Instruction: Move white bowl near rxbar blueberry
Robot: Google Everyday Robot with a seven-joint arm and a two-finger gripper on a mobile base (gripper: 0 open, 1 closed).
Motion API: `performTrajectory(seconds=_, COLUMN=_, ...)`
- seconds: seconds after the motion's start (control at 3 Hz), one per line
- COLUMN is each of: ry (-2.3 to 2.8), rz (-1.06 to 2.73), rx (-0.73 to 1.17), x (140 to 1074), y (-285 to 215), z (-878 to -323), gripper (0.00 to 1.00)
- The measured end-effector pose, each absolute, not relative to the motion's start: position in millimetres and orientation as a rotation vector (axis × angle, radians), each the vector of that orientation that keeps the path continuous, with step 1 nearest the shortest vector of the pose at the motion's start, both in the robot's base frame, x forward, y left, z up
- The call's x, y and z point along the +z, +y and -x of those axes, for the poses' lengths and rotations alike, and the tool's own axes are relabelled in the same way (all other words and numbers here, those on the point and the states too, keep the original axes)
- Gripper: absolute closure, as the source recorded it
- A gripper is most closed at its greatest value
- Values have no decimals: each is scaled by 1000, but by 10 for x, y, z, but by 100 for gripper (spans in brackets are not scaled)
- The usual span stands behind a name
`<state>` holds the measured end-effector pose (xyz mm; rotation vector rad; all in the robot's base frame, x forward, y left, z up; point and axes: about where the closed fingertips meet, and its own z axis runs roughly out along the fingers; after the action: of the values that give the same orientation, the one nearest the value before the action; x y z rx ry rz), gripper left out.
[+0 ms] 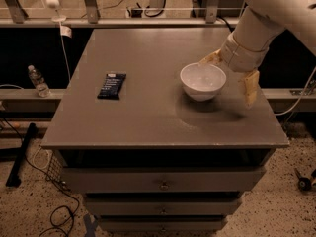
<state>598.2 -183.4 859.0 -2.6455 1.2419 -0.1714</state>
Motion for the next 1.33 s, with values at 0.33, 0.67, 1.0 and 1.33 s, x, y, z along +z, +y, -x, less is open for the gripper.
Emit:
performTrajectory(seconds=0.33, ry=1261, rz=2626, rx=-164, x=8569, y=-1912, z=-5957, gripper=17)
performTrajectory(seconds=0.67, ry=1263, rz=2625, rx=-141, x=8525, y=-1921, z=-5902, gripper=41)
performTrajectory(seconds=1.0, ry=1229, rz=2637, rx=-108, x=8479, y=-1822, z=-5863, gripper=64)
performTrajectory(seconds=1.33, ry=1147, rz=2627, rx=-90, x=8586, y=-1645, z=-5838, gripper=87)
